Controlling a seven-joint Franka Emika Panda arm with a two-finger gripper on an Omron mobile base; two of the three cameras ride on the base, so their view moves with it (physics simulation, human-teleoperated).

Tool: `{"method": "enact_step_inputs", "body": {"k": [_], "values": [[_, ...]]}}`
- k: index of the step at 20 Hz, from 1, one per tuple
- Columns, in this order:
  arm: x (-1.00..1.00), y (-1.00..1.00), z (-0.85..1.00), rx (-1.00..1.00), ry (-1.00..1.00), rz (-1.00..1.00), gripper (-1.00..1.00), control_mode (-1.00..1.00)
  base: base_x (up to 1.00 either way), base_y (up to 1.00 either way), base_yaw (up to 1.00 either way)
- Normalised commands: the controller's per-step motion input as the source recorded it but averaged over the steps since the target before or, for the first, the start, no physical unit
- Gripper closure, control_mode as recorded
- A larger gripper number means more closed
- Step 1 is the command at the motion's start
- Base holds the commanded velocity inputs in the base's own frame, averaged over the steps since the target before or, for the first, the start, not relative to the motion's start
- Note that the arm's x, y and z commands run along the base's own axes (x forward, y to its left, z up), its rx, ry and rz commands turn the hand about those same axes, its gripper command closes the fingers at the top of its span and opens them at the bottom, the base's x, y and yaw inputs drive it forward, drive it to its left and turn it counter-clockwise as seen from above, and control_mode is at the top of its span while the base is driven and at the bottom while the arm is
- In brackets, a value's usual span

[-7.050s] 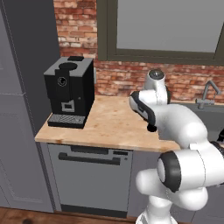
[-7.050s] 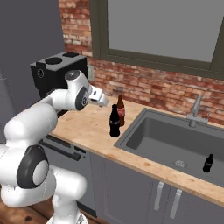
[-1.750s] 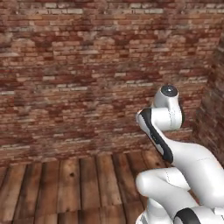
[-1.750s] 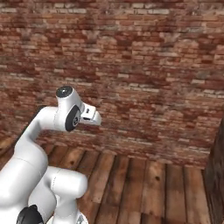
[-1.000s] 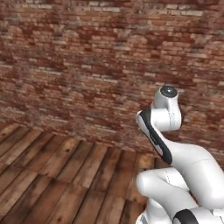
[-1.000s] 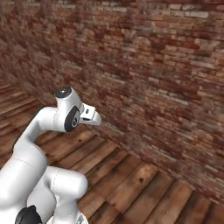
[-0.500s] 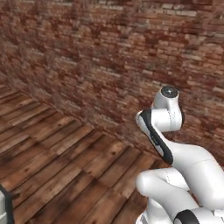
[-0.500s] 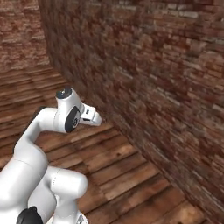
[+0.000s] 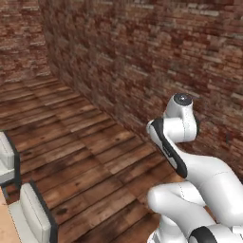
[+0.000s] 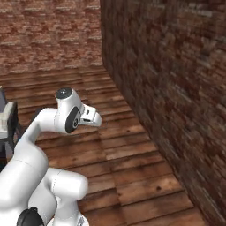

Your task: Place the large bottle from the dining counter next to the other large bottle outside the sink, and place the small bottle from the dining counter next to the other small bottle inside the sink.

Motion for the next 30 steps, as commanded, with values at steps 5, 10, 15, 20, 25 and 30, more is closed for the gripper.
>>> {"method": "enact_step_inputs", "body": {"k": [5,10,15,20,25,30], "values": [[0.00,0.00,0.00,0.00,0.00,0.00,-1.00,1.00,0.72,0.05,0.52],[0.00,0.00,0.00,0.00,0.00,0.00,-1.00,1.00,0.54,-0.15,0.50],[0.00,0.00,0.00,0.00,0.00,0.00,-1.00,1.00,0.46,-0.50,0.41],[0.00,0.00,0.00,0.00,0.00,0.00,-1.00,1.00,0.48,-0.52,0.42],[0.00,0.00,0.00,0.00,0.00,0.00,-1.00,1.00,0.47,-0.23,0.47],[0.00,0.00,0.00,0.00,0.00,0.00,-1.00,1.00,0.34,-0.14,0.52]]}}
